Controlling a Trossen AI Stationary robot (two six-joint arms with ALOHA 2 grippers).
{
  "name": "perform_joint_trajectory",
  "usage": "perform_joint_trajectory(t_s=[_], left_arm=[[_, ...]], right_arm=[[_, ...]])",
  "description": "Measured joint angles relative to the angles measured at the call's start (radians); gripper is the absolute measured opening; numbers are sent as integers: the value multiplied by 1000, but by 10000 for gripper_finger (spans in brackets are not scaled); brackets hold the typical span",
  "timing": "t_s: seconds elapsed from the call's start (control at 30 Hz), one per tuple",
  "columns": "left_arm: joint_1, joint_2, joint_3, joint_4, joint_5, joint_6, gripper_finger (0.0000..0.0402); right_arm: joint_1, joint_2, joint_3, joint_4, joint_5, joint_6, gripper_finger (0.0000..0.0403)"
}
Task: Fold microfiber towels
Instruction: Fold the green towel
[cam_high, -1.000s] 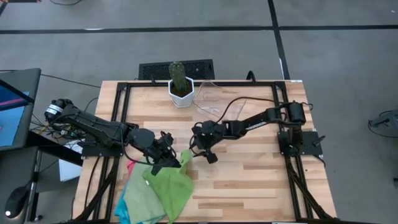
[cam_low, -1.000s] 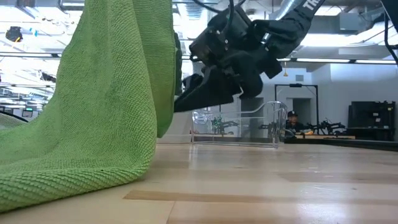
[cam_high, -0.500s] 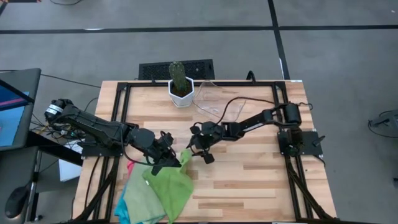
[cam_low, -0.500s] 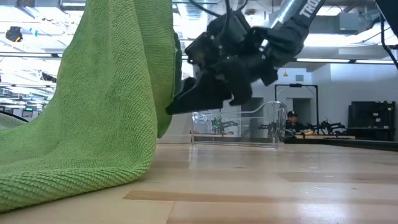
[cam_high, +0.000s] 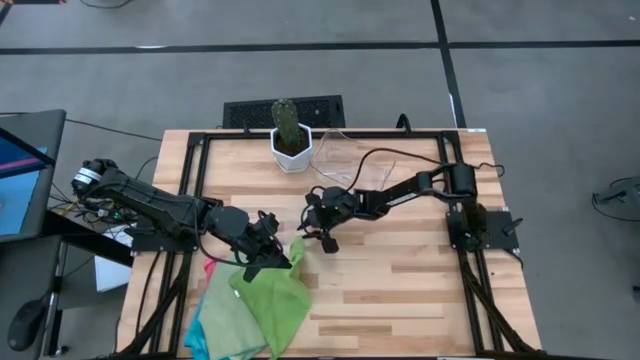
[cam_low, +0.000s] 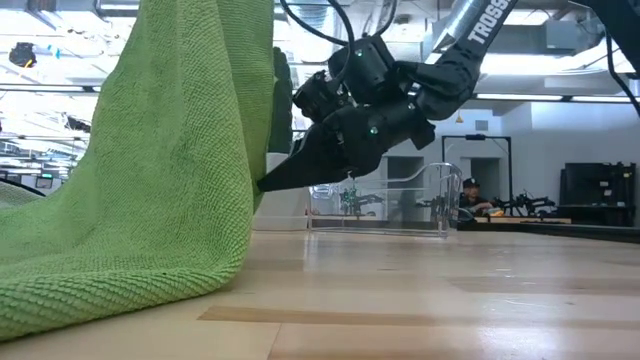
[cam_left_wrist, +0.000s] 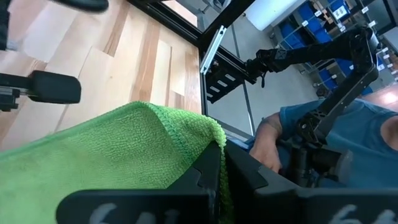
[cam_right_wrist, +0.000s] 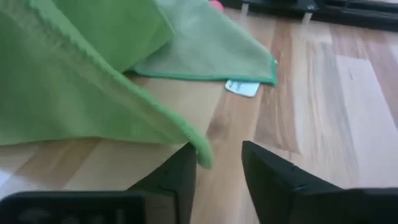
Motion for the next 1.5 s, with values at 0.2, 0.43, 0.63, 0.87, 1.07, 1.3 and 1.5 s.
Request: perform_joint_trajectory(t_s=[0.2,0.43,0.63,0.87,1.07,1.3,1.5], left_arm=[[0,0,0,0,1,17,0],[0,0,0,0,-6,17,0],[0,0,0,1,-16,17,0],[0,-1,26,-5,-82,39,0],[4,-1,76,-108,-186,133,0],[79,-1,113,-243,-346,351,0],[194,-1,113,-139,-409,685,0]], right_arm=[[2,0,0,-4,-1,-9,87],[2,0,0,-10,0,-33,11],[22,-3,0,-31,14,-36,8],[56,-138,0,-270,267,-95,6],[95,-322,0,-512,445,-130,5],[148,-559,1,-716,777,-125,5],[183,-691,0,-829,1091,-114,5]])
